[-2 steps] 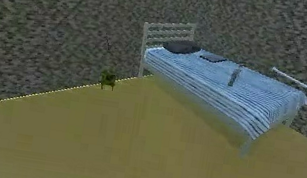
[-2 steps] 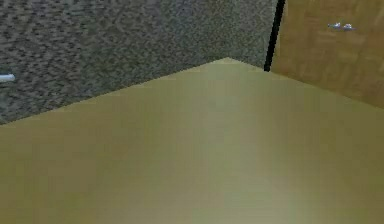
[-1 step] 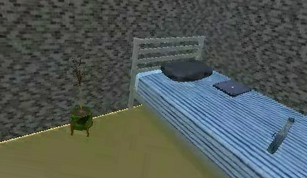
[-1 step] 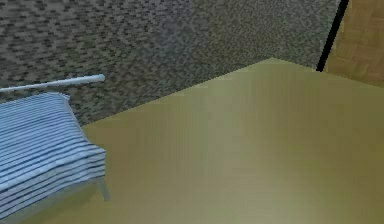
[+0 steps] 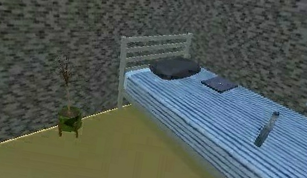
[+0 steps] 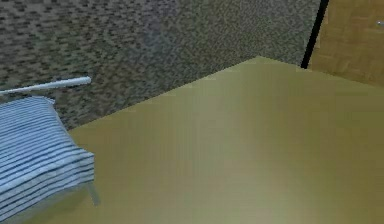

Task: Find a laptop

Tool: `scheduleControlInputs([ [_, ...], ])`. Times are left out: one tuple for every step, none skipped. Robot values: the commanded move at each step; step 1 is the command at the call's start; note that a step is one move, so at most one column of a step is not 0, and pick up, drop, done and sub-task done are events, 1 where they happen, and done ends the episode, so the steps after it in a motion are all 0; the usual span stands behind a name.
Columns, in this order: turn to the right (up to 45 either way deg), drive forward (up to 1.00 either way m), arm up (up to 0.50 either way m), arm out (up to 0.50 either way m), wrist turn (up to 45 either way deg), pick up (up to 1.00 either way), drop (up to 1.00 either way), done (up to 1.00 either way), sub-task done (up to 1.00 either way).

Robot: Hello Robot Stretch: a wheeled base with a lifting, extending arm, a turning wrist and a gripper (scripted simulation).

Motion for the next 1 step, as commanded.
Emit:
scheduleControlInputs([
  [0.0,0.7,0.0,0.0,0.0,0.0,0.0,0.0,0.0],
])
